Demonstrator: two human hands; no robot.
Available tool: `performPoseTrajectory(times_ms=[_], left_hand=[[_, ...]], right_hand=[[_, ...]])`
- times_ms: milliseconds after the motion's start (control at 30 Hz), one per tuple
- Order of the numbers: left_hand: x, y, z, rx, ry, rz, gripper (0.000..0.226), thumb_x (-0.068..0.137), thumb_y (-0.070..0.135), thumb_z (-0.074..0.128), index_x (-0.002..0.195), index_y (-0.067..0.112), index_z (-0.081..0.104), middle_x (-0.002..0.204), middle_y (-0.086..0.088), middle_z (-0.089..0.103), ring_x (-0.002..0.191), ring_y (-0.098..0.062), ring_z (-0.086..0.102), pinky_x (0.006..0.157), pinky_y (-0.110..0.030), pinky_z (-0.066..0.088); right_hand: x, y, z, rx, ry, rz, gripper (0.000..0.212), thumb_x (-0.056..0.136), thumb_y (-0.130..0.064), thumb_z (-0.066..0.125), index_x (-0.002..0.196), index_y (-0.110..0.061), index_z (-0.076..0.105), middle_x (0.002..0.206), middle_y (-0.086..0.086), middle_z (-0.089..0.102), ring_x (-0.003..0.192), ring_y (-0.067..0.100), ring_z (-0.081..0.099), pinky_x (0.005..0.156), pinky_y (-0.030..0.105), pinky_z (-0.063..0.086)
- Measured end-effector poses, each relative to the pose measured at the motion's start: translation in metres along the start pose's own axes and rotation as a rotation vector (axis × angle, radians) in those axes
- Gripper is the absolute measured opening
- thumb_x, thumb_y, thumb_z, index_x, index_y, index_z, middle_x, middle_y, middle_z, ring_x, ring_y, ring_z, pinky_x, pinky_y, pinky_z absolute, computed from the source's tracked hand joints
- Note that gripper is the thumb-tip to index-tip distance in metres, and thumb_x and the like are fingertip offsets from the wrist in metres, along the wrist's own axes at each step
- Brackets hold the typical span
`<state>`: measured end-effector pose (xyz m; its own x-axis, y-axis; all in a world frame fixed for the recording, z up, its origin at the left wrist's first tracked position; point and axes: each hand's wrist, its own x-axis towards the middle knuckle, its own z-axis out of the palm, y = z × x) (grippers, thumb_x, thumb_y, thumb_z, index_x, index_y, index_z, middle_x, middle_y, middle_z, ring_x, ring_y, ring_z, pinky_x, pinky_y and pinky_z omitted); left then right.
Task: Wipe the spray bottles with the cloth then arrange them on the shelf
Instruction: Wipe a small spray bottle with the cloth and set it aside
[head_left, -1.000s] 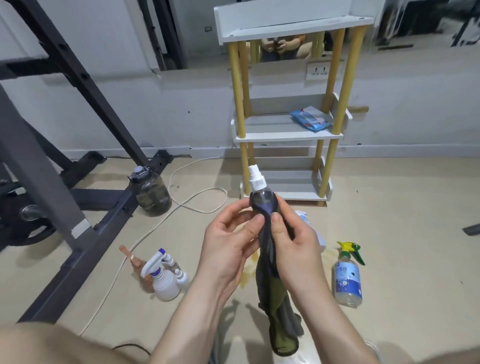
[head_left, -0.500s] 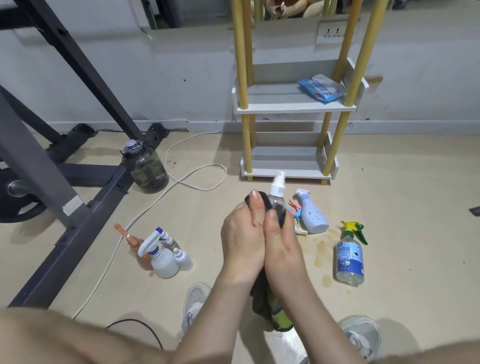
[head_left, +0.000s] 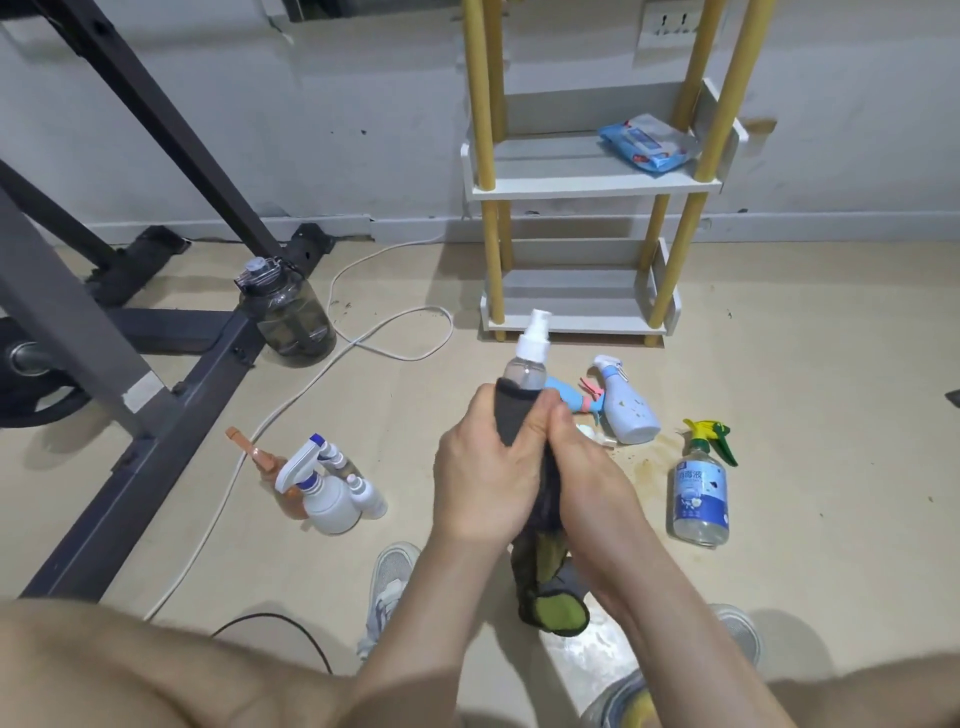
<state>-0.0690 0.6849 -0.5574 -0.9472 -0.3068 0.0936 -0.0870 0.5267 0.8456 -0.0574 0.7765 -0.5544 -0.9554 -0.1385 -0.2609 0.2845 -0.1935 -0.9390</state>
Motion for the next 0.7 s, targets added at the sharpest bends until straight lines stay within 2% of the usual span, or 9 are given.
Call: performPoseTrajectory(times_ms=[67, 100, 167, 233, 300, 367, 500, 600, 700], left_hand=[[-0.003, 0.002, -0.002, 0.092, 0.005, -0.027, 0.045, 0.095, 0.058, 0.034, 0.087, 0.02, 0.057, 0.087, -0.006, 0.07, 0.09, -0.034, 0.061, 0.074, -0.038, 0.045], [-0.006, 0.002, -0.002, 0.12, -0.003, -0.033, 0.049, 0.097, 0.056, 0.025, 0.082, 0.02, 0.055, 0.088, -0.012, 0.07, 0.091, -0.038, 0.059, 0.073, -0.039, 0.043], [-0.009, 0.002, -0.005, 0.105, 0.011, -0.063, 0.05, 0.099, 0.051, 0.018, 0.069, 0.021, 0.044, 0.08, -0.013, 0.067, 0.084, -0.039, 0.058, 0.069, -0.038, 0.038], [-0.011, 0.0, -0.008, 0.058, 0.011, -0.046, 0.049, 0.1, 0.047, 0.021, 0.061, 0.023, 0.038, 0.062, 0.001, 0.056, 0.066, -0.025, 0.053, 0.063, -0.034, 0.031], [-0.011, -0.004, -0.01, 0.025, -0.004, 0.006, 0.047, 0.098, 0.048, 0.024, 0.059, 0.025, 0.038, 0.054, 0.009, 0.046, 0.056, -0.009, 0.048, 0.059, -0.028, 0.029], [-0.007, -0.006, -0.014, 0.042, 0.003, 0.039, 0.044, 0.101, 0.044, 0.031, 0.061, 0.026, 0.04, 0.055, 0.012, 0.047, 0.057, -0.006, 0.049, 0.057, -0.025, 0.028], [0.01, -0.014, -0.024, 0.076, 0.145, -0.104, 0.037, 0.102, 0.037, 0.044, 0.073, 0.017, 0.05, 0.068, 0.006, 0.055, 0.075, -0.028, 0.051, 0.068, -0.032, 0.035], [0.012, -0.009, -0.032, -0.46, 0.222, -0.334, 0.044, 0.098, 0.046, 0.046, 0.086, 0.008, 0.062, 0.086, -0.008, 0.071, 0.086, -0.028, 0.067, 0.09, -0.049, 0.053], [-0.01, 0.019, -0.022, -0.932, -0.097, -0.369, 0.048, 0.102, 0.043, 0.039, 0.106, 0.004, 0.067, 0.104, -0.021, 0.073, 0.101, -0.035, 0.069, 0.096, -0.051, 0.053]], right_hand=[[-0.001, 0.004, -0.001, -0.353, 0.104, -0.218, 0.043, 0.096, -0.054, 0.047, 0.13, -0.032, 0.061, 0.123, -0.013, 0.064, 0.116, -0.001, 0.056, 0.099, 0.021, 0.043], [0.0, 0.006, -0.002, -0.416, 0.182, -0.3, 0.035, 0.094, -0.05, 0.053, 0.124, -0.035, 0.062, 0.12, -0.013, 0.064, 0.112, -0.002, 0.056, 0.097, 0.018, 0.042], [-0.002, -0.001, -0.002, -0.276, 0.202, -0.294, 0.008, 0.095, -0.032, 0.063, 0.1, -0.036, 0.068, 0.101, -0.009, 0.069, 0.091, 0.0, 0.063, 0.083, 0.017, 0.047], [-0.003, -0.006, -0.006, 0.04, 0.084, -0.126, 0.01, 0.095, -0.022, 0.063, 0.097, -0.022, 0.074, 0.089, -0.005, 0.074, 0.074, 0.004, 0.066, 0.068, 0.017, 0.052], [-0.005, -0.011, -0.01, 0.155, 0.01, -0.067, 0.015, 0.095, -0.02, 0.063, 0.098, -0.012, 0.075, 0.085, 0.001, 0.075, 0.07, 0.007, 0.066, 0.062, 0.017, 0.053], [-0.004, -0.01, -0.012, 0.034, 0.048, -0.132, 0.014, 0.095, -0.021, 0.062, 0.094, -0.014, 0.074, 0.088, 0.008, 0.075, 0.078, 0.009, 0.064, 0.074, 0.026, 0.054], [-0.007, -0.012, -0.011, -0.131, 0.089, -0.289, 0.019, 0.097, -0.031, 0.057, 0.103, -0.015, 0.067, 0.098, 0.013, 0.068, 0.085, 0.027, 0.065, 0.088, 0.055, 0.054], [-0.009, -0.013, -0.01, -0.141, 0.048, -0.314, 0.013, 0.096, -0.032, 0.059, 0.105, -0.027, 0.067, 0.093, 0.004, 0.07, 0.078, 0.024, 0.066, 0.08, 0.043, 0.059], [-0.007, -0.008, -0.001, -0.037, 0.174, -0.284, 0.014, 0.091, -0.021, 0.069, 0.105, -0.022, 0.068, 0.077, -0.006, 0.064, 0.06, 0.008, 0.057, 0.062, 0.02, 0.051]])
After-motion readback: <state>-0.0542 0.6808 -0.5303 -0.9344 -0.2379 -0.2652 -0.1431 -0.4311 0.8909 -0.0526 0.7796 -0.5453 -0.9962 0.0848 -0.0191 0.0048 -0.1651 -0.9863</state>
